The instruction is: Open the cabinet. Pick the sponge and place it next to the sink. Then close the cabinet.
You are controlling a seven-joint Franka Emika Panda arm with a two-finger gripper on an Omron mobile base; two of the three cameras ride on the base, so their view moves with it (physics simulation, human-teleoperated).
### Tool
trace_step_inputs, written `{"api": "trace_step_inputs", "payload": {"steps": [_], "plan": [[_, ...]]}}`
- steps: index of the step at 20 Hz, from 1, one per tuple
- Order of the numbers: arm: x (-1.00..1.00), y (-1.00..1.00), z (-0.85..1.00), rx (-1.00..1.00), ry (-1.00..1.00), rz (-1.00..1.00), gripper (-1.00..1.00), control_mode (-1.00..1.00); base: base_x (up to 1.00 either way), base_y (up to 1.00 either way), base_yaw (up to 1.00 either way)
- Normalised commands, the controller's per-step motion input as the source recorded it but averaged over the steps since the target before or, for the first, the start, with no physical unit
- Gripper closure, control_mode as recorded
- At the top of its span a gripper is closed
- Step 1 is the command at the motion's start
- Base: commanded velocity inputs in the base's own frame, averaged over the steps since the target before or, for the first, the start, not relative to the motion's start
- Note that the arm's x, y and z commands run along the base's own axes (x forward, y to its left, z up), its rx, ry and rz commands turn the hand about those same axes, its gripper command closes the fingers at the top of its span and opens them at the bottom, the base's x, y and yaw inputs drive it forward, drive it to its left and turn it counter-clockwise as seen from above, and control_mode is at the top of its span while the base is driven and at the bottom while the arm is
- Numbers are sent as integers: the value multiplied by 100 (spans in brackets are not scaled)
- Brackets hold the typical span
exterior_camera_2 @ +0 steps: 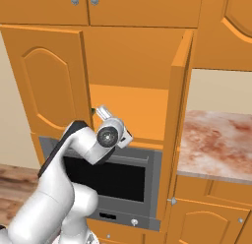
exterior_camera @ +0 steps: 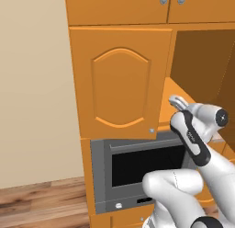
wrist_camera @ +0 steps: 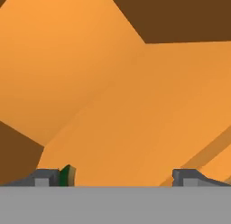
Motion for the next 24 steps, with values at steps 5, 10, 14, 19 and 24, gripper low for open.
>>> {"api": "trace_step_inputs", "payload": {"steps": [5, 10, 14, 19, 24], "plan": [[6, 0, 29, 0, 8, 7, -100, -100, 0, 0, 0], [4, -4, 8, 0, 14, 19, -100, -100, 0, 0, 0], [1, -5, 0, 0, 13, 27, -100, -100, 0, 0, 0], [10, 0, 0, 0, 7, 25, -100, -100, 0, 0, 0], [4, 0, 0, 0, 5, 23, -100, -100, 0, 0, 0]]}}
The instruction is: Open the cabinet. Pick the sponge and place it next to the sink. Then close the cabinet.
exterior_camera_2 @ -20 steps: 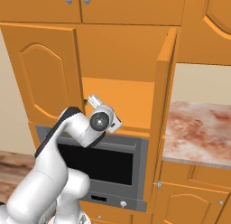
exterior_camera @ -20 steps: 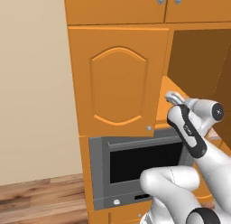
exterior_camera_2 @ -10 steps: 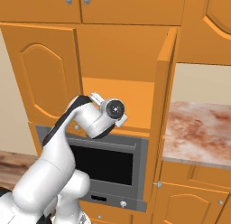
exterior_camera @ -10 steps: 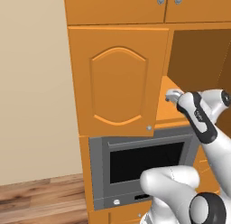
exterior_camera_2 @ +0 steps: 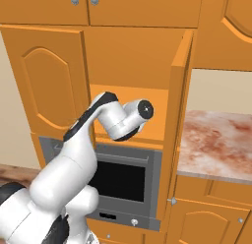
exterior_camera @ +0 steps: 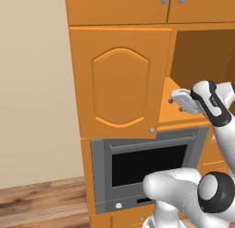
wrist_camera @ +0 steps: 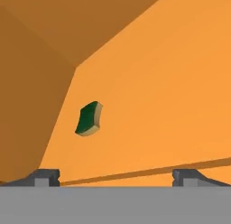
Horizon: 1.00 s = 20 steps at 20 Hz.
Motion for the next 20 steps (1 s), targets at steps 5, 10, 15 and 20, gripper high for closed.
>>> {"api": "trace_step_inputs", "payload": {"steps": [5, 10, 15, 20], "plan": [[12, 0, 0, 0, 3, 20, -100, -100, 0, 0, 0], [29, 0, 0, 0, 0, 14, -100, -100, 0, 0, 0], [1, 8, 0, 1, 0, 12, -100, -100, 0, 0, 0], [-1, 16, 0, 6, 0, 12, -100, -100, 0, 0, 0]]}}
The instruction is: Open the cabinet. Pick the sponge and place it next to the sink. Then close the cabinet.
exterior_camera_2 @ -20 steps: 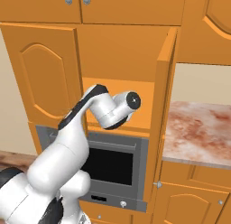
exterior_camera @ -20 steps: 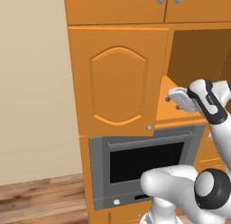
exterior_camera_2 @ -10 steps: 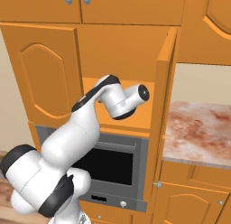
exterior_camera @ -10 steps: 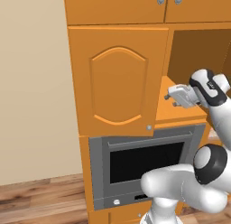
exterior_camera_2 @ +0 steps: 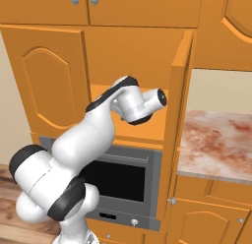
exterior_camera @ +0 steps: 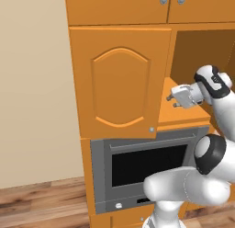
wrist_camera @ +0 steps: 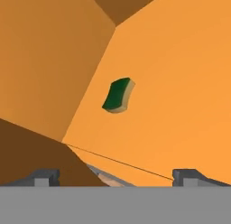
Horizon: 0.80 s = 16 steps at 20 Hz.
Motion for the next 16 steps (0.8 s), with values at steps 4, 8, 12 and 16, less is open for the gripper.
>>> {"api": "trace_step_inputs", "payload": {"steps": [4, 8, 12, 16], "plan": [[-7, 40, 0, 9, 0, 10, -100, -100, 0, 0, 0], [-3, 51, 0, 7, 0, 6, -100, -100, 0, 0, 0], [0, 47, 0, 6, 0, 5, -100, -100, 0, 0, 0], [-6, 44, 0, 6, 0, 5, -100, -100, 0, 0, 0]]}}
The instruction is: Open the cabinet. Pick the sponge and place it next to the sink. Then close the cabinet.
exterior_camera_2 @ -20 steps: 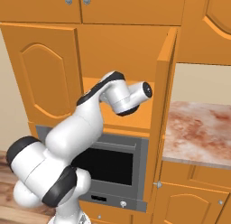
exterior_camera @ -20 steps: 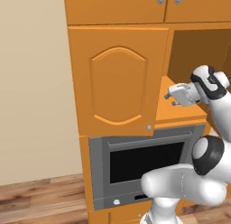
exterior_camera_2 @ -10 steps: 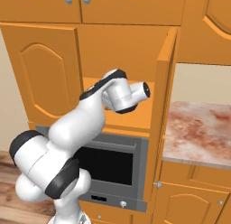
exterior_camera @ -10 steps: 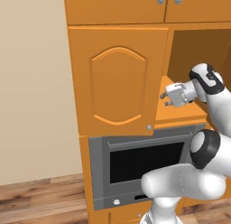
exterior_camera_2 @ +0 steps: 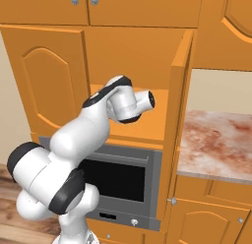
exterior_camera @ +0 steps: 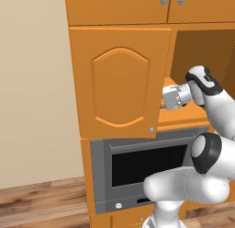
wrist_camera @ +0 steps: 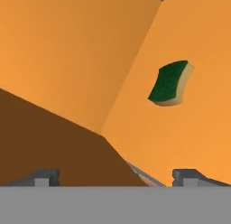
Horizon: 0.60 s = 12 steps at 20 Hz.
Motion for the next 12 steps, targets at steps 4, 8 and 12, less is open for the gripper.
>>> {"api": "trace_step_inputs", "payload": {"steps": [4, 8, 12], "plan": [[-22, 38, 0, 5, 0, 7, -100, -100, 0, 0, 0], [-47, 34, 0, 3, 0, 10, -100, -100, 0, 0, 0], [-47, 42, 0, 1, 0, 16, -100, -100, 0, 0, 0]]}}
